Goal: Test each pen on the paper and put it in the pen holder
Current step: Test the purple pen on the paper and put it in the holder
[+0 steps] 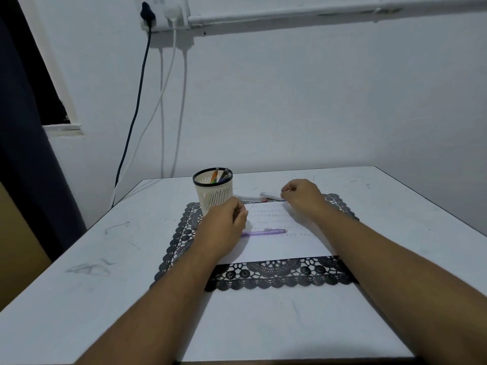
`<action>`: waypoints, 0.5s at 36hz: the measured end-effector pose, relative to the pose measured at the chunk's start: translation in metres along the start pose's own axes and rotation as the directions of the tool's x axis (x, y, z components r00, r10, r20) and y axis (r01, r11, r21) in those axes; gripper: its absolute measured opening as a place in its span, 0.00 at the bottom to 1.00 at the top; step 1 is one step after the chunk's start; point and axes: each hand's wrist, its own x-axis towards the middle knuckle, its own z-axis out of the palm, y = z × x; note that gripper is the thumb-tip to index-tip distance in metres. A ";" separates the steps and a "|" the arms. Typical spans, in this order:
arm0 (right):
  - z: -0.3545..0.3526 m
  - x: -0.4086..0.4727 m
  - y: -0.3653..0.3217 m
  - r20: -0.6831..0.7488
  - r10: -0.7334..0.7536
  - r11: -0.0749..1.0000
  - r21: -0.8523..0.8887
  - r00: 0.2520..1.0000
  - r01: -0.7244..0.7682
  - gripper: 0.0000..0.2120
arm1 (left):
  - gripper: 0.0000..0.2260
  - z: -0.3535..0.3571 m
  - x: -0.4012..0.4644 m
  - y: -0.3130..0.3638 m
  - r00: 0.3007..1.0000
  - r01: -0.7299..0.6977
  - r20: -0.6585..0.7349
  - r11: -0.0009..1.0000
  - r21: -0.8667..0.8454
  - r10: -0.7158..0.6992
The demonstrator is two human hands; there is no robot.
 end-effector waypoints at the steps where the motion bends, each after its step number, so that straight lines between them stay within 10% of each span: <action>1: -0.003 -0.006 -0.008 0.050 -0.034 0.999 0.026 0.998 0.033 0.04 | 0.07 -0.001 0.001 0.001 1.000 0.000 -0.002 1.000 -0.025 0.000; 7: -0.009 -0.055 -0.050 0.316 -0.033 0.818 0.554 0.948 -0.156 0.09 | 0.08 -0.001 0.001 0.004 0.998 0.040 -0.040 0.945 -0.325 -0.056; 18: -0.010 -0.083 -0.040 0.284 -0.100 0.776 0.622 0.954 -0.104 0.04 | 0.08 0.002 -0.004 0.010 0.999 0.044 0.035 0.862 -0.505 -0.030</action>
